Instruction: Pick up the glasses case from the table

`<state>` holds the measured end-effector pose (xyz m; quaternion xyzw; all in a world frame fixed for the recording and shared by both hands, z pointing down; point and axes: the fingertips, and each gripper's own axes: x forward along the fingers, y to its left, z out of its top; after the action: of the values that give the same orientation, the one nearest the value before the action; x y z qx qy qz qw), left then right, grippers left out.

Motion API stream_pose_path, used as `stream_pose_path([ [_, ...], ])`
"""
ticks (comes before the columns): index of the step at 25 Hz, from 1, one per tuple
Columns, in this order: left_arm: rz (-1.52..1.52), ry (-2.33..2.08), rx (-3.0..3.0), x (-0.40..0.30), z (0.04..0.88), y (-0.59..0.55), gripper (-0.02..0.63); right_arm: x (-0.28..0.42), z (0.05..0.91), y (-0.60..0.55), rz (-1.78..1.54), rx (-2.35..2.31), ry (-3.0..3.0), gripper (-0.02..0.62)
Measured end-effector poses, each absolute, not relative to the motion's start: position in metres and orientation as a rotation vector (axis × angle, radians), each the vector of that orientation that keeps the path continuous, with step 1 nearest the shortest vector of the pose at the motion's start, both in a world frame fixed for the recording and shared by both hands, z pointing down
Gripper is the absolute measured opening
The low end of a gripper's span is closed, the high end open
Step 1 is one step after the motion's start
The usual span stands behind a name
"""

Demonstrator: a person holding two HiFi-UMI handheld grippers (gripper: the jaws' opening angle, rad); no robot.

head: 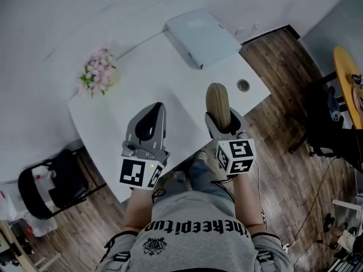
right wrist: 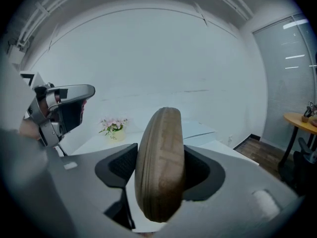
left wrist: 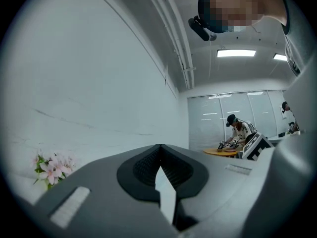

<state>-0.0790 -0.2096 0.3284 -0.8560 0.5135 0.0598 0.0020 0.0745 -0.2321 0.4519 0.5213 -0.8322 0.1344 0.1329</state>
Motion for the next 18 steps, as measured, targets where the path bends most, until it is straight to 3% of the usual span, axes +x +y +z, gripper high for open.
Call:
stream_pose_path([
  [18, 0.189, 1.553, -2.698, -0.076, 0.319, -0.180, 0.014, 0.087, 0.393, -0.197, 0.272, 1.673, -2.486, 0.268],
])
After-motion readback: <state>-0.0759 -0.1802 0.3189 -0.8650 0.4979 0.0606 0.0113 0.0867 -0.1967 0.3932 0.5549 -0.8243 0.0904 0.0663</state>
